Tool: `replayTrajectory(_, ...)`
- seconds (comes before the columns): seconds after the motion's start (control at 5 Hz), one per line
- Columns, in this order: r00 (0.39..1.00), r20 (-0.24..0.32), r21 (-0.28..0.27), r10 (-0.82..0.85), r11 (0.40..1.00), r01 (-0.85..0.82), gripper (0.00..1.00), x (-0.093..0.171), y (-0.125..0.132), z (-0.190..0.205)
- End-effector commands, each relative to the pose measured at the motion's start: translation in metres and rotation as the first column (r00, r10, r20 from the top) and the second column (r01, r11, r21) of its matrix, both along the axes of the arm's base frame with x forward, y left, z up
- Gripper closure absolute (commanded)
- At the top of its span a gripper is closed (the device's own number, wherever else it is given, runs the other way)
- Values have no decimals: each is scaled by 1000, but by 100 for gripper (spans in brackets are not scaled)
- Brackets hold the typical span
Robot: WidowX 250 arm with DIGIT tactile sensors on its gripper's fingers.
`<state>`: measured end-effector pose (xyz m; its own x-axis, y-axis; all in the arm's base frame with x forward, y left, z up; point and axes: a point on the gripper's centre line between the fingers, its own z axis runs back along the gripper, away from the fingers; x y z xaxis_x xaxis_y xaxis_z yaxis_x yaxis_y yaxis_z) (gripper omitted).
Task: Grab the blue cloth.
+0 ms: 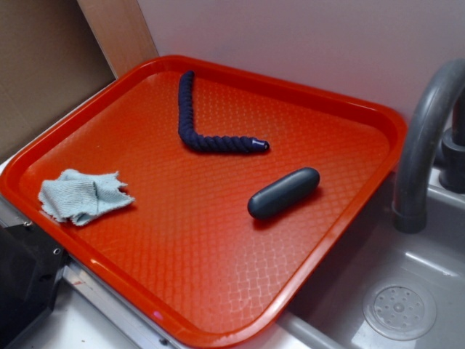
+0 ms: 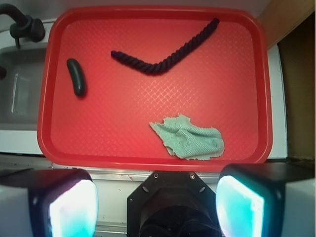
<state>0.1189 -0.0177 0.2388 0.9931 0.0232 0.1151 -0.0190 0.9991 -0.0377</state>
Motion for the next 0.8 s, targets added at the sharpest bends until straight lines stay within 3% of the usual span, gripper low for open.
replayTrajectory(0.0,1000,1,68,-15,998,15,0,30,31,-88)
replayTrajectory(0.4,970,5,70,-244,967,243,0,28,17,-163)
replayTrajectory(0.6,944,6,143,-330,935,326,0,27,10,-184)
